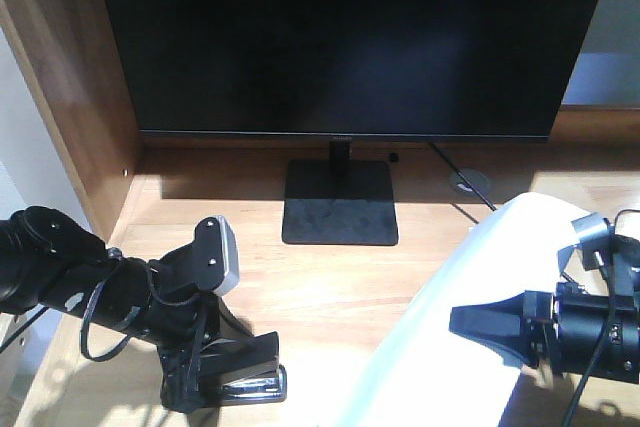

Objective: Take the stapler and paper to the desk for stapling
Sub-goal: 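Lower the white paper with the right gripper onto the desk beside the stapler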

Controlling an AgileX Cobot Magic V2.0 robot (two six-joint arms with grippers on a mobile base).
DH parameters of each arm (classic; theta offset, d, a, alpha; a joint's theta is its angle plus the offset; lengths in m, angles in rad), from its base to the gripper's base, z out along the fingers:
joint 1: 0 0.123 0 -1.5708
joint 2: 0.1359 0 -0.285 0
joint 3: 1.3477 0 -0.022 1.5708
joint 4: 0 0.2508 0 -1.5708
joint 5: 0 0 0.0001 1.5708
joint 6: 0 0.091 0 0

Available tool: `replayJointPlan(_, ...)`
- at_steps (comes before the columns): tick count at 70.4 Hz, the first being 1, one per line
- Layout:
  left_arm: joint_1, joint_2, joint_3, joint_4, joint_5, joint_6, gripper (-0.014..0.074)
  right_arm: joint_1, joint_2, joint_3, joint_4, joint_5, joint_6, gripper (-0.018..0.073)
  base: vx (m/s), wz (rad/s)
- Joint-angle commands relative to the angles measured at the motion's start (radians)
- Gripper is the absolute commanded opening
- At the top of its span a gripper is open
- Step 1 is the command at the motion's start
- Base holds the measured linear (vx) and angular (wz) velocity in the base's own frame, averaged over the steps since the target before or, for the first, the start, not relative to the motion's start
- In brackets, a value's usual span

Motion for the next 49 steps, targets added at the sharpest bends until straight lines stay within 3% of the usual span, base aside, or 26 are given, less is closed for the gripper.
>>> replayJointPlan(1,-0.004,-0.029,-0.021,-0.041,0.030,-0.001,-0.0006,0.016,-0.017,-0.022,0.017,-0.188,0.001,-0.0003,0.00,0.00)
replayJointPlan(24,-0.004,-0.029,-0.021,-0.041,0.030,-0.001,-0.0006,0.242,-0.014,-0.022,0.096,-0.179,-0.019,-0.0003,0.00,0.00)
replayJointPlan(38,-0.004,-0.029,-0.021,-0.041,0.030,-0.001,-0.0006,0.273,0.036,-0.022,0.037,-0.160,-0.038,-0.0003,0.00,0.00)
replayJointPlan(49,-0.004,-0.029,-0.021,-0.041,0.030,-0.001,-0.0006,0.273,0.089,-0.022,-0.040,-0.035,-0.041,-0.0003,0.00,0.00)
